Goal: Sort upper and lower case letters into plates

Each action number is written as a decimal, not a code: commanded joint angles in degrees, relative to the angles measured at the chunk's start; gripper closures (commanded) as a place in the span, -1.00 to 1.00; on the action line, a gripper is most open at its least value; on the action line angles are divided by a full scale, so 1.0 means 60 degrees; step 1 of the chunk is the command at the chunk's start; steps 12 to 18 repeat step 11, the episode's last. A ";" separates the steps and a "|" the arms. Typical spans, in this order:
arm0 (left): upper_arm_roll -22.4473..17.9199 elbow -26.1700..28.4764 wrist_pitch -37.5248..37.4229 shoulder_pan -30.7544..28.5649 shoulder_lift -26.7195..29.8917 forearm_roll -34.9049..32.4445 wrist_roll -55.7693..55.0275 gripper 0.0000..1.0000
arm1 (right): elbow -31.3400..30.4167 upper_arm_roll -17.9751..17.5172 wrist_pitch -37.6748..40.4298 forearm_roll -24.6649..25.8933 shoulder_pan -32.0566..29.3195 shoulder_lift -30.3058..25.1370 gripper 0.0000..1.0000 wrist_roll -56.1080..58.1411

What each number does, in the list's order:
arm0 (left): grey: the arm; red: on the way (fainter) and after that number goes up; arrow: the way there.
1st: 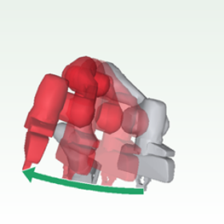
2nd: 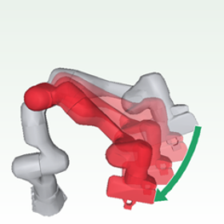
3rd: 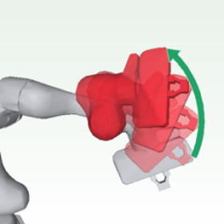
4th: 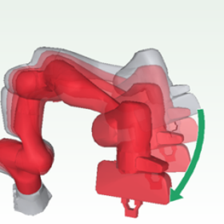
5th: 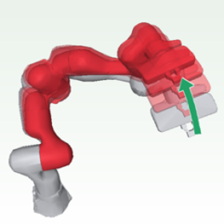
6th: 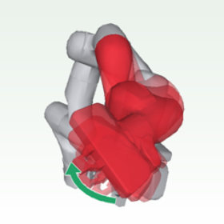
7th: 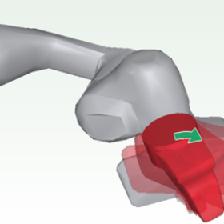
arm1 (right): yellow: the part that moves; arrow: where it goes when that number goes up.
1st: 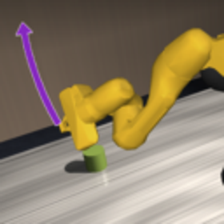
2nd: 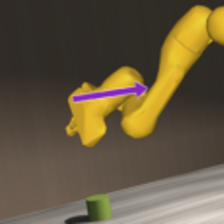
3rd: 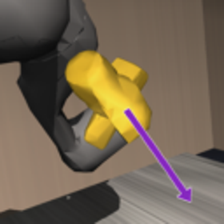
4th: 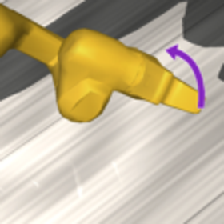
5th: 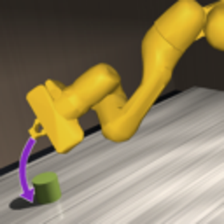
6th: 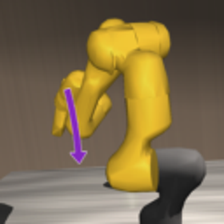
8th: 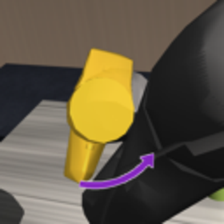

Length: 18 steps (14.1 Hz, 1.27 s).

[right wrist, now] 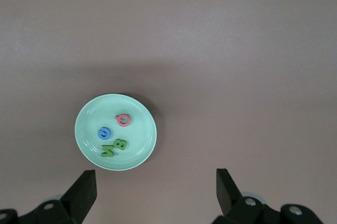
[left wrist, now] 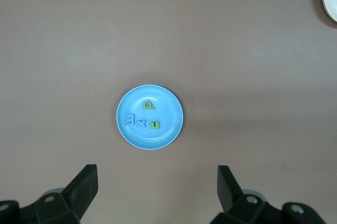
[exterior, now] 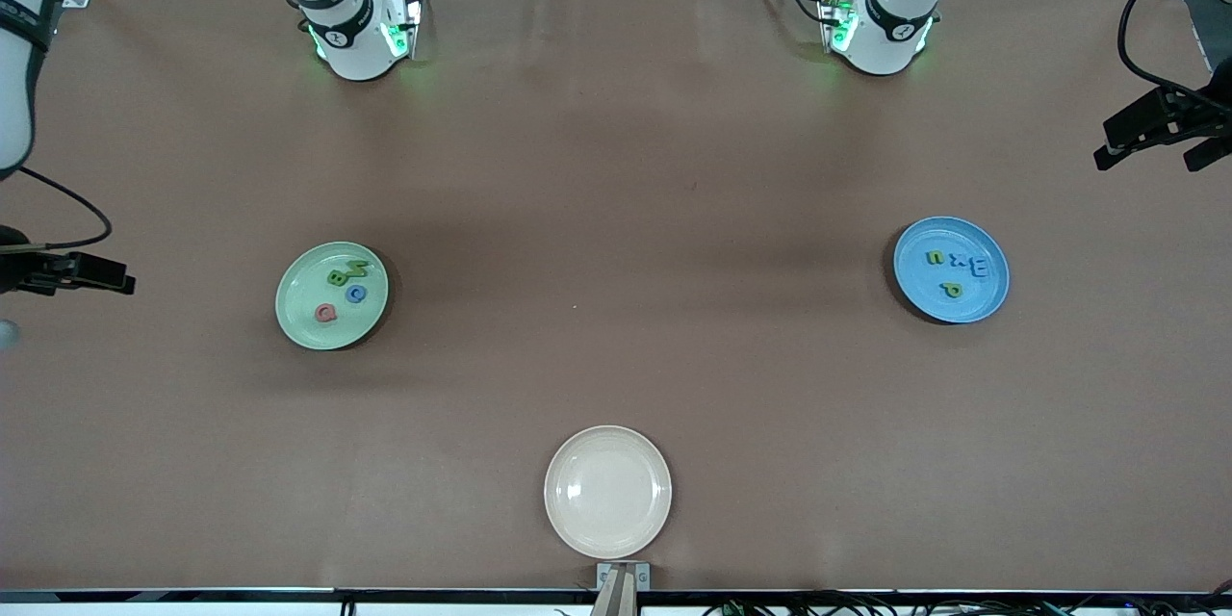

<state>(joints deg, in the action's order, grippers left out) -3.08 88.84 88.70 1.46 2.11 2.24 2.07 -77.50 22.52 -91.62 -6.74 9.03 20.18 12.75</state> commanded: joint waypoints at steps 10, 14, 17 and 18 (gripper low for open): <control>0.0074 -0.0011 0.0026 -0.0052 0.0014 -0.0066 0.0066 -1.00 | -0.0061 -0.0382 0.0857 0.0010 0.0019 -0.0315 -1.00 -0.0453; 0.0074 -0.0011 0.0026 -0.0038 0.0028 -0.0066 0.0066 -1.00 | -0.0105 -0.0717 0.0857 0.0155 -0.0155 -0.0475 -1.00 -0.0454; 0.0074 -0.0011 0.0026 -0.0038 0.0028 -0.0066 0.0066 -1.00 | -0.0105 -0.0717 0.0857 0.0155 -0.0155 -0.0475 -1.00 -0.0454; 0.0074 -0.0011 0.0026 -0.0038 0.0028 -0.0066 0.0066 -1.00 | -0.0105 -0.0717 0.0857 0.0155 -0.0155 -0.0475 -1.00 -0.0454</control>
